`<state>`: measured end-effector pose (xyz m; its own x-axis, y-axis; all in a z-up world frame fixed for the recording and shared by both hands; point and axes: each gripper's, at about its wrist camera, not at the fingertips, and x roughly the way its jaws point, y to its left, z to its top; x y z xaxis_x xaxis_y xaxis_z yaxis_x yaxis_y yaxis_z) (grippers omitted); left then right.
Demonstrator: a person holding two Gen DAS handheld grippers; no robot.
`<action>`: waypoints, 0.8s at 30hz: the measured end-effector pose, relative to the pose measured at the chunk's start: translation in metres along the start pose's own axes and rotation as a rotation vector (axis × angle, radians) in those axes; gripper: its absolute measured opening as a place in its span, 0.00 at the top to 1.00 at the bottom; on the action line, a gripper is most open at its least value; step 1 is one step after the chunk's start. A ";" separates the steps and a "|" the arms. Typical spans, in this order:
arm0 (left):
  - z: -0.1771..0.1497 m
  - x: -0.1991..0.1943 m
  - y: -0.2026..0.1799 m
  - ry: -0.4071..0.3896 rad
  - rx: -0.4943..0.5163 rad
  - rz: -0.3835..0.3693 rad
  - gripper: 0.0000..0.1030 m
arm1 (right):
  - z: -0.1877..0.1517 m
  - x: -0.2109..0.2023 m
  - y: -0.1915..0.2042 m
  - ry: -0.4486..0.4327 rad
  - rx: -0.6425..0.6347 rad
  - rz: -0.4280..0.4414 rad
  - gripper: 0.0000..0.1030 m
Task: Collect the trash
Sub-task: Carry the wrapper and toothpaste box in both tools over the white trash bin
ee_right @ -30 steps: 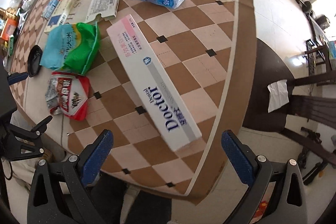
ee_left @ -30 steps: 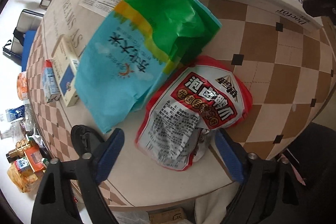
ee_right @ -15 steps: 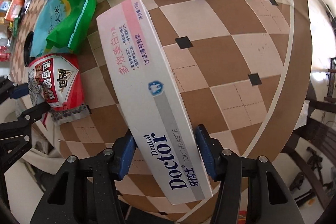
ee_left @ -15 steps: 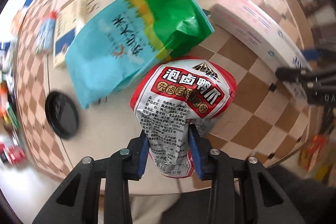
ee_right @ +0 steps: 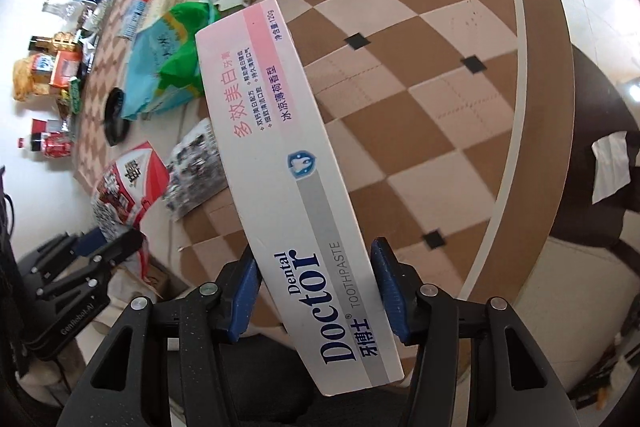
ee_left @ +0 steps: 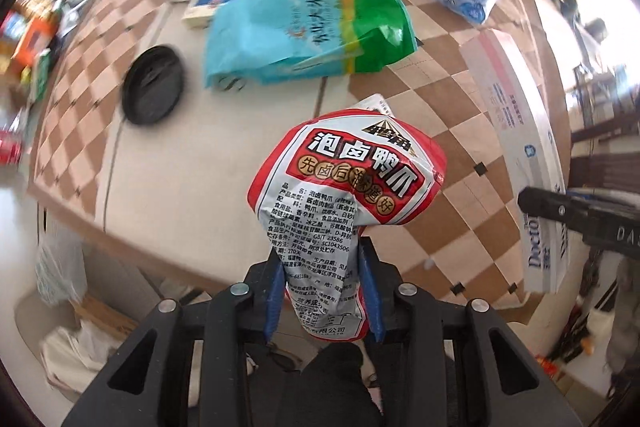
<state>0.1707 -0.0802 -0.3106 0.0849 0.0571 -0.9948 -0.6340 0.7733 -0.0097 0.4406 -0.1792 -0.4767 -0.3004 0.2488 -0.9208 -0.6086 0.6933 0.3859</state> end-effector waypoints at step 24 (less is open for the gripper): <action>-0.215 0.098 0.062 0.142 -0.344 -0.058 0.71 | -0.308 0.068 0.065 0.152 -0.082 -0.121 0.47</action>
<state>-0.0257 -0.1623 -0.4307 0.0360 -0.0869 -0.9956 -0.8545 0.5140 -0.0758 0.1540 -0.3255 -0.4964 -0.3248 0.0583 -0.9440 -0.7030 0.6529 0.2822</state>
